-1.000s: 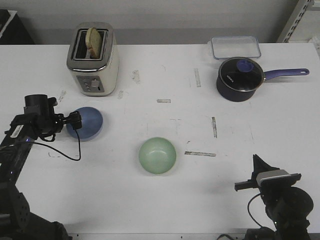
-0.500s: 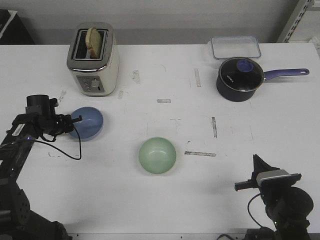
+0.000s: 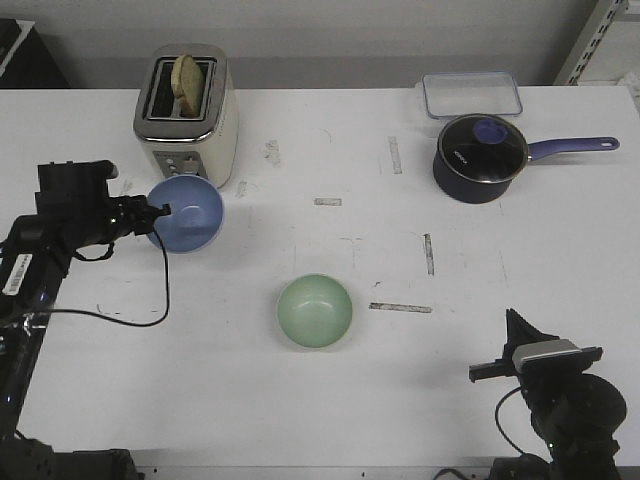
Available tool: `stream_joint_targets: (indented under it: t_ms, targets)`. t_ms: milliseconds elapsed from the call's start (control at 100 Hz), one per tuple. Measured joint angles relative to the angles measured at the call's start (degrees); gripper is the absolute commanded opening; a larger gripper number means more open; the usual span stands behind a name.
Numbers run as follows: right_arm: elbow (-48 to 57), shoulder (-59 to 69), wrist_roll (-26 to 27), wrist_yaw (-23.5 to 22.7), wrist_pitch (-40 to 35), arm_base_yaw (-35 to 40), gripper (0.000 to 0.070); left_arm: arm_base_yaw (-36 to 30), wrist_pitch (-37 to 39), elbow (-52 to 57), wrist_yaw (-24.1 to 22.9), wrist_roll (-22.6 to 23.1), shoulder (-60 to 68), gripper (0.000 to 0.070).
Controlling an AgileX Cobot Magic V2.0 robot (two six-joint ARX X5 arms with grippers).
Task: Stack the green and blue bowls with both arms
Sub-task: 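Lift the blue bowl with the left gripper and lower it onto the green bowl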
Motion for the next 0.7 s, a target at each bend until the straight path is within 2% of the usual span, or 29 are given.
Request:
stream_joint_targets:
  t_ms: [190,480,580,700]
  targets:
    - [0.0,0.1,0.0,0.0,0.0,0.0,0.0,-11.6,-2.7,0.0,0.3,0.0,-4.2,0.0001]
    - [0.0,0.1,0.0,0.0,0.0,0.0,0.0,-32.5,-4.0,0.0,0.2,-0.2,-2.3,0.0]
    - [0.0,0.1,0.0,0.0,0.0,0.0,0.0,-36.4,-4.1,0.0,-1.0,-0.2,1.0,0.0001]
    - [0.0,0.1,0.0,0.0,0.0,0.0,0.0,-38.1,-4.2,0.0,-1.5,0.1,5.0,0.0001]
